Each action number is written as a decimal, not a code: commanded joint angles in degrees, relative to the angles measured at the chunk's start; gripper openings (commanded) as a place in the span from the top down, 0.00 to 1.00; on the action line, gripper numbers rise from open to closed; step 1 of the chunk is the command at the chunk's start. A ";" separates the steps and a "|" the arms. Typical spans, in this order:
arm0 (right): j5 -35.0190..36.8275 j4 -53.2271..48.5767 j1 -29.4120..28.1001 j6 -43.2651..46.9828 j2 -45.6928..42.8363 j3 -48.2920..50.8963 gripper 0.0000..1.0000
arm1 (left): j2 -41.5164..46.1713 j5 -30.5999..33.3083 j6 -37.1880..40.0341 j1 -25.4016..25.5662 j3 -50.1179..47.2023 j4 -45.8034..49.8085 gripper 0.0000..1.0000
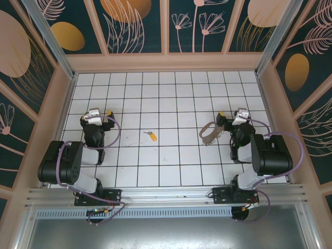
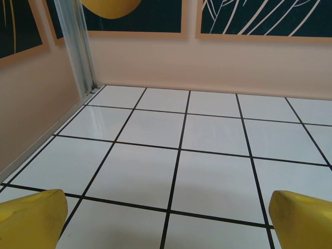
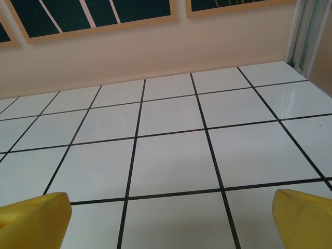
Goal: Put the keys on the keyring
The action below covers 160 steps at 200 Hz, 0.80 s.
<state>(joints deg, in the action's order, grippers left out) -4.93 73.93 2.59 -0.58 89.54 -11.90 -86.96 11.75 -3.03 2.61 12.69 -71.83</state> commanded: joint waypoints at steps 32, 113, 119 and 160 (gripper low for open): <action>0.89 1.12 0.31 -0.58 -0.10 -0.97 0.01 | -0.10 -0.77 -0.41 -0.33 0.14 -2.44 0.01; 2.31 1.19 0.09 -0.77 -0.15 -0.90 0.01 | -0.01 -0.77 -0.40 -0.33 0.15 -2.34 0.01; 3.43 0.65 0.05 -1.25 -0.65 -1.04 0.01 | 0.03 -0.76 -0.42 -0.33 0.06 -2.48 0.01; 4.86 -15.21 -0.04 -1.59 -13.25 -4.58 0.01 | 3.24 0.03 -0.48 -0.30 2.15 3.46 0.01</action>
<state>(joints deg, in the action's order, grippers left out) -2.20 66.26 2.59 -1.06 83.44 -13.06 -86.78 11.77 -3.03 2.61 12.69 -71.70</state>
